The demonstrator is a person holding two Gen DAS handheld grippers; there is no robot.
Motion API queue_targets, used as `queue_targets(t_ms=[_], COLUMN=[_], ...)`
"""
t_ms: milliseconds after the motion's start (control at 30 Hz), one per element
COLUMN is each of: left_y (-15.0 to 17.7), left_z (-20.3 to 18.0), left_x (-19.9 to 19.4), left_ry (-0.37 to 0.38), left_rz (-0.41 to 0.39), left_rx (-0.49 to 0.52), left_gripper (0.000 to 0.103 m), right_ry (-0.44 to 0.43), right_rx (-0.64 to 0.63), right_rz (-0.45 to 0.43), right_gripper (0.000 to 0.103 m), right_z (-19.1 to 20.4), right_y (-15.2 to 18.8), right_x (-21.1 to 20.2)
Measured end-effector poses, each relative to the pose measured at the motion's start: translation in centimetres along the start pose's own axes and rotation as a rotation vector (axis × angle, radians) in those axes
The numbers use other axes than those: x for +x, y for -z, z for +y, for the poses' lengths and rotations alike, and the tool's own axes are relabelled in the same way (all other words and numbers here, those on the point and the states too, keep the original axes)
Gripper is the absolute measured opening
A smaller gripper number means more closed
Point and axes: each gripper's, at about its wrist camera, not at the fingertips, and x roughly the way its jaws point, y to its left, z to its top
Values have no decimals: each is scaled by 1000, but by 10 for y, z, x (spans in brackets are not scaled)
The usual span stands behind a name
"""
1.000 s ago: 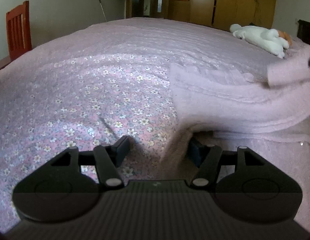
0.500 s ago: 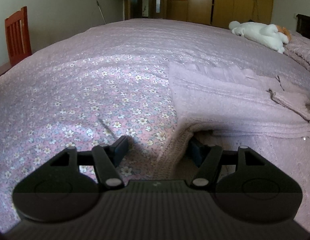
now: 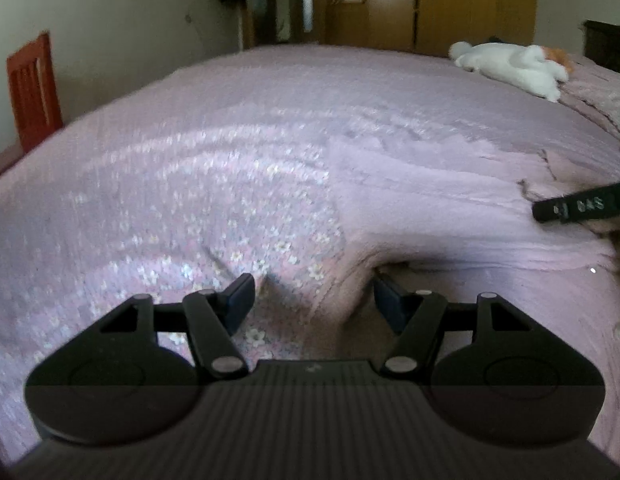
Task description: Fold small clothes
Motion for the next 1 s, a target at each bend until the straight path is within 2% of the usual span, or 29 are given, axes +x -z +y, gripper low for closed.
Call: queue_targets(t_ms=[67,200,233,267,300,433,533,667,867,933,1000], left_y=[-2,-8,-9,-9,-12,-14,-10,-2,0,-1,-3], left_z=[-5,-21,-26,-29,-32,-31,-21,-12,-18,-15,-10], left_x=[1,11,11,11,12,7,11,19,9,2,-5], left_ry=[2,-16,-24,-25,-11,-49,-78,-61,-5,24,56], left_rz=[-10,-34,-62,-84,-85,-128,-100,-48,-11,9,24], left_rx=[38,120,145,163,169,136,89,50,89,94,87], left_gripper=[67,66,57,26,15,15,15,16,23,26,29], right_ry=[-9,-17,-18,-19,-17,19,58,99,71,37,20], right_rx=[15,66,72,79,87,122,156,238,417,471,495], right_rz=[-16,-91,-110,-131,-154,-282,-313,-263,-98,-98,-110], right_gripper=[9,9,9,9,9,9,8,9,11,17,33], right_z=[-7,-23,-28,-32,-37,-61,-87,-122,-160,-166,-169], right_y=[-3,-15,-20,-24,-28,-33,-19,21,86,99,104], right_x=[-4,-28,-31,-38,-47,-84,-98,-95,-69,-70,-75])
